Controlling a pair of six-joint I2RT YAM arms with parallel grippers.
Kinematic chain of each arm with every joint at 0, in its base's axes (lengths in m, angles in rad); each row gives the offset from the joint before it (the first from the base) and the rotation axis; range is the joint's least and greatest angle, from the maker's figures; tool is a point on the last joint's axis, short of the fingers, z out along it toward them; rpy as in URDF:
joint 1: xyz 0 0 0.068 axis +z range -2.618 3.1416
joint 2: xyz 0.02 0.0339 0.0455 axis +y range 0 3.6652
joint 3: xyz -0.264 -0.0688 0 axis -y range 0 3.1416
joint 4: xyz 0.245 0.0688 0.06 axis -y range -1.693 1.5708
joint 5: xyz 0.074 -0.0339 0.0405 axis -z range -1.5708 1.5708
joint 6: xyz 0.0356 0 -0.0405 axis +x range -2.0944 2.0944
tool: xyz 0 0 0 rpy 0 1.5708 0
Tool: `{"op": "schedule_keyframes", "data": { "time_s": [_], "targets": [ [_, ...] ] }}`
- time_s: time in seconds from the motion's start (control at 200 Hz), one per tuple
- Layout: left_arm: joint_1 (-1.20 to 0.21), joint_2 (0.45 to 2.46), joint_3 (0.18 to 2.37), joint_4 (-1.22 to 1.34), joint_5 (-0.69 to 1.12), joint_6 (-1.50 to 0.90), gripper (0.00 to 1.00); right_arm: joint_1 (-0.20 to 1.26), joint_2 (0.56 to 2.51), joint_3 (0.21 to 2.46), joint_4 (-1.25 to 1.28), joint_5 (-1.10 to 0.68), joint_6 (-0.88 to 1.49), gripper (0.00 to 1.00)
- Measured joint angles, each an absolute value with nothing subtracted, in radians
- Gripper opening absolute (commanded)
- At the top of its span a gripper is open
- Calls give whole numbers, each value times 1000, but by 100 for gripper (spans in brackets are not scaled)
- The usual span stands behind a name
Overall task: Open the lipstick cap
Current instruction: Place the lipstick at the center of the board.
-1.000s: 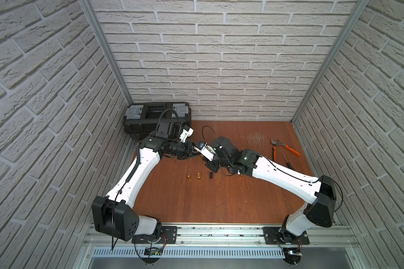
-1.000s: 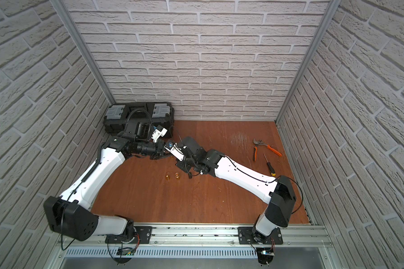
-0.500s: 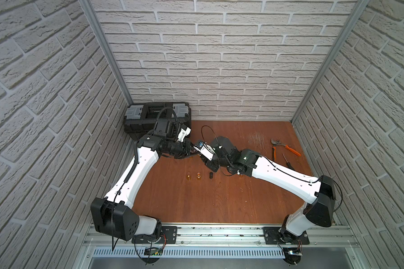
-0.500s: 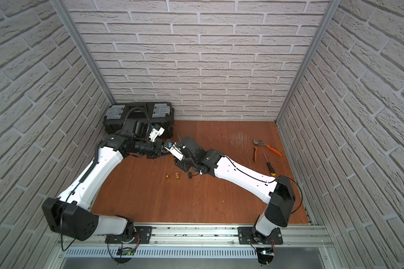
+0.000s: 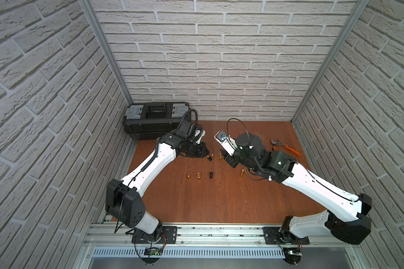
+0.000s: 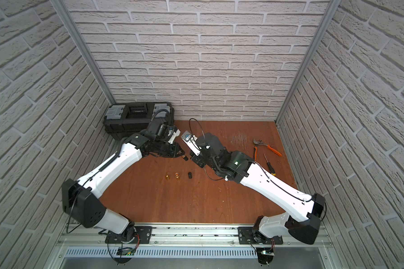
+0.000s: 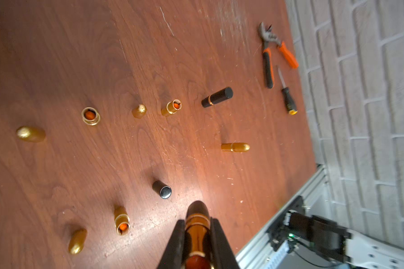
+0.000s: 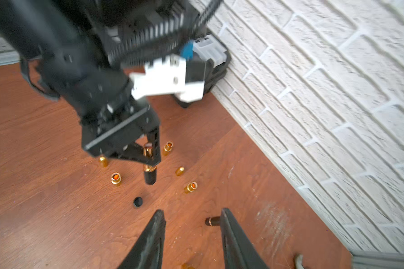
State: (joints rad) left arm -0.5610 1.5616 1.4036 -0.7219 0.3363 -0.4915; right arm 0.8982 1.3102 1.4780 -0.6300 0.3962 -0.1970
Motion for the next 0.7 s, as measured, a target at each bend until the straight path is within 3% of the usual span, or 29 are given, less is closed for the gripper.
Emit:
{"op": "schedule_keyframes", "data": {
  "time_s": [0.33,0.7],
  "targets": [
    [-782,1768,1404,-605,65,-416,17,897,1183,1392,-650,520,-192,43],
    [-853,1861,1387,-518,-20,-377,17,897,1172,1366,-658,542,-191,43]
  ]
}}
